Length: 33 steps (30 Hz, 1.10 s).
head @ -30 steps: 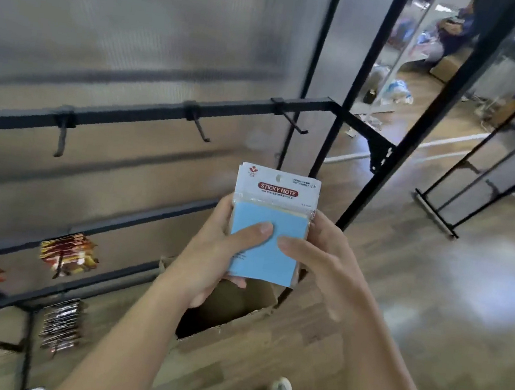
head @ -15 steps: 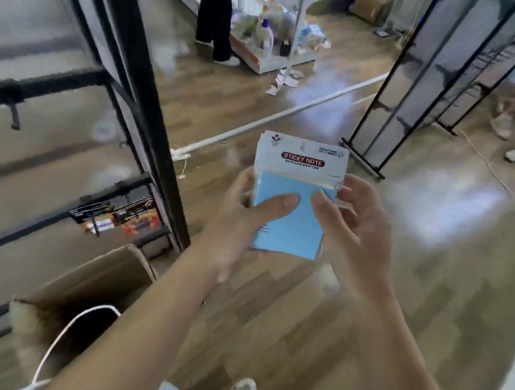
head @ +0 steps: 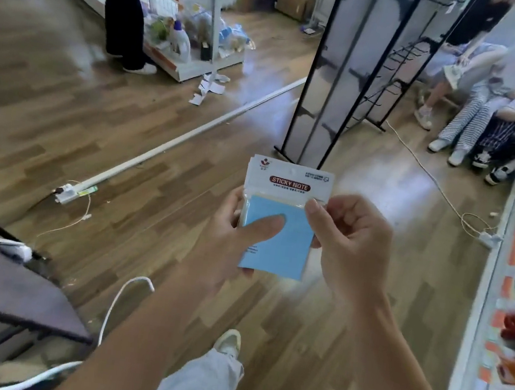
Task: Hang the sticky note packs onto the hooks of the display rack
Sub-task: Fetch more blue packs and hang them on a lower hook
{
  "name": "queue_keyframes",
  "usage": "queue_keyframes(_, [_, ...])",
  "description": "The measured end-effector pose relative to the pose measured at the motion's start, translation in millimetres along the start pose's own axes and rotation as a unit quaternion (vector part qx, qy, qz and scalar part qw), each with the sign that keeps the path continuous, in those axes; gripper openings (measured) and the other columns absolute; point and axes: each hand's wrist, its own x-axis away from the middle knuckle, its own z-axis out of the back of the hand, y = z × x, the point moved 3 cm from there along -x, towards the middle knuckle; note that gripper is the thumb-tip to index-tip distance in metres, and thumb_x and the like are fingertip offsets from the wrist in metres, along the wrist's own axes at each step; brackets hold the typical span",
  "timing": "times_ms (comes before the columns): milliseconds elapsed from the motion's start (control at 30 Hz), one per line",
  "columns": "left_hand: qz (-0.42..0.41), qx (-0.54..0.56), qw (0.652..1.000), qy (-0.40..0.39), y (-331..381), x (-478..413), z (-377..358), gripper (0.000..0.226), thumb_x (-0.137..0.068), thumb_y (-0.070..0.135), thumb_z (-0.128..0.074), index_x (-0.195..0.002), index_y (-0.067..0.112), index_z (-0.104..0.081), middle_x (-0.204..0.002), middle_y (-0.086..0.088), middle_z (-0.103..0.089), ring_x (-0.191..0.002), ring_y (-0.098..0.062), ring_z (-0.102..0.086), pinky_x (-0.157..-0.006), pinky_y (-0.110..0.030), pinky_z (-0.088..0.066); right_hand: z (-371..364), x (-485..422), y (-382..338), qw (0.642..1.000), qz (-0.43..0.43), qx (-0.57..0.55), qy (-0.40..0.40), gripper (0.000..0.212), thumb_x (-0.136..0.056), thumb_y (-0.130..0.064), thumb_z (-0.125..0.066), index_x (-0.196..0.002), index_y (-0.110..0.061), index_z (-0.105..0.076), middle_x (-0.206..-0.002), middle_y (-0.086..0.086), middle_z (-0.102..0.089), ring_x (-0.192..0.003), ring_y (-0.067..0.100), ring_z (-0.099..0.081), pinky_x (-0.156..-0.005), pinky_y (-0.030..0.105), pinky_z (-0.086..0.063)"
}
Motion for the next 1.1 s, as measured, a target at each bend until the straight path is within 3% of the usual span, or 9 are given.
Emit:
queue_keyframes(100, [-0.006,0.030,0.999,-0.019,16.8,-68.5,-27.2,0.054,-0.074,0.039,-0.071,-0.124,0.028,-0.052,-0.089,0.002,-0.072,-0.066,-0.014,-0.065,-0.039,-0.023,-0.037,14.1,-71.4,3.5,1.000,0.009,0.010,0.005,0.017,-0.076,-0.027,-0.069,-0.072,-0.014,-0.058,-0.071,0.018,-0.062,-0.062,0.038,-0.056,-0.056,0.049,-0.050])
queue_keyframes(400, [-0.004,-0.006,1.000,-0.028,52.4,-248.4,-108.3,0.076,-0.067,0.080,-0.045,-0.122,0.029,-0.055,-0.093,-0.008,-0.069,-0.061,-0.015,-0.062,-0.040,-0.023,-0.035,66.9,-250.0,37.7,0.999,0.000,-0.047,0.028,0.010,-0.085,-0.008,-0.070,-0.078,-0.011,-0.064,-0.072,0.014,-0.065,-0.061,0.017,-0.056,-0.057,0.034,-0.046])
queue_keyframes(500, [0.013,-0.003,1.000,-0.011,53.0,-314.3,-147.4,0.080,-0.069,0.087,-0.039,-0.125,0.033,-0.057,-0.109,-0.018,-0.069,-0.075,-0.026,-0.065,-0.049,-0.027,-0.037,90.8,-319.8,60.7,0.997,-0.004,-0.069,0.029,0.011,-0.085,-0.004,-0.067,-0.078,-0.011,-0.064,-0.069,0.004,-0.067,-0.062,0.011,-0.058,-0.055,0.027,-0.047])
queue_keyframes(600, [0.018,0.014,0.999,0.035,59.4,-376.4,-191.2,0.073,-0.070,0.085,-0.042,-0.121,0.036,-0.061,-0.114,-0.018,-0.069,-0.094,-0.045,-0.065,-0.070,-0.044,-0.043,116.0,-391.2,81.0,0.996,-0.010,-0.085,0.029,0.016,-0.086,-0.002,-0.066,-0.076,-0.015,-0.064,-0.064,-0.009,-0.066,-0.058,0.003,-0.056,-0.054,0.019,-0.045])
queue_keyframes(667, [0.021,0.024,0.998,0.051,65.6,-413.0,-220.7,0.073,-0.070,0.085,-0.044,-0.120,0.035,-0.062,-0.113,-0.015,-0.070,-0.102,-0.045,-0.063,-0.080,-0.048,-0.039,137.2,-437.1,91.6,0.995,-0.019,-0.094,0.028,0.017,-0.087,-0.004,-0.065,-0.076,-0.016,-0.064,-0.064,-0.009,-0.067,-0.059,0.004,-0.057,-0.055,0.021,-0.046])
queue_keyframes(833, [0.002,0.001,0.999,0.054,89.2,-502.6,-290.1,0.074,-0.069,0.085,-0.041,-0.119,0.034,-0.060,-0.102,-0.008,-0.073,-0.073,-0.017,-0.066,-0.050,-0.026,-0.038,188.7,-552.3,108.8,0.996,-0.013,-0.092,0.014,0.019,-0.091,-0.007,-0.061,-0.073,-0.013,-0.064,-0.063,-0.006,-0.065,-0.059,0.010,-0.055,-0.057,0.031,-0.045])
queue_keyframes(933, [-0.011,-0.005,0.997,0.071,100.5,-557.8,-322.4,0.074,-0.067,0.083,-0.037,-0.117,0.034,-0.061,-0.101,-0.005,-0.074,-0.073,-0.018,-0.069,-0.051,-0.026,-0.038,210.2,-614.0,119.4,0.996,-0.003,-0.085,0.005,0.020,-0.091,-0.007,-0.061,-0.072,-0.014,-0.063,-0.061,-0.007,-0.064,-0.057,0.008,-0.054,-0.056,0.028,-0.044])
queue_keyframes(1000, [-0.010,-0.004,0.996,0.088,102.3,-598.9,-339.2,0.071,-0.074,0.079,-0.033,-0.120,0.032,-0.060,-0.104,-0.007,-0.074,-0.079,-0.026,-0.072,-0.054,-0.032,-0.046,222.1,-654.3,131.7,0.997,0.000,-0.079,0.002,0.020,-0.091,-0.009,-0.061,-0.072,-0.016,-0.062,-0.061,-0.007,-0.064,-0.056,0.008,-0.053,-0.054,0.026,-0.044])
queue_keyframes(1100, [-0.010,0.008,0.994,0.108,102.5,-668.8,-364.3,0.070,-0.076,0.080,-0.034,-0.121,0.034,-0.059,-0.110,-0.008,-0.072,-0.100,-0.039,-0.068,-0.081,-0.062,-0.050,236.5,-721.9,153.8,0.998,0.010,-0.066,0.007,0.016,-0.089,-0.020,-0.062,-0.073,-0.019,-0.060,-0.061,-0.008,-0.061,-0.056,0.008,-0.050,-0.051,0.021,-0.040])
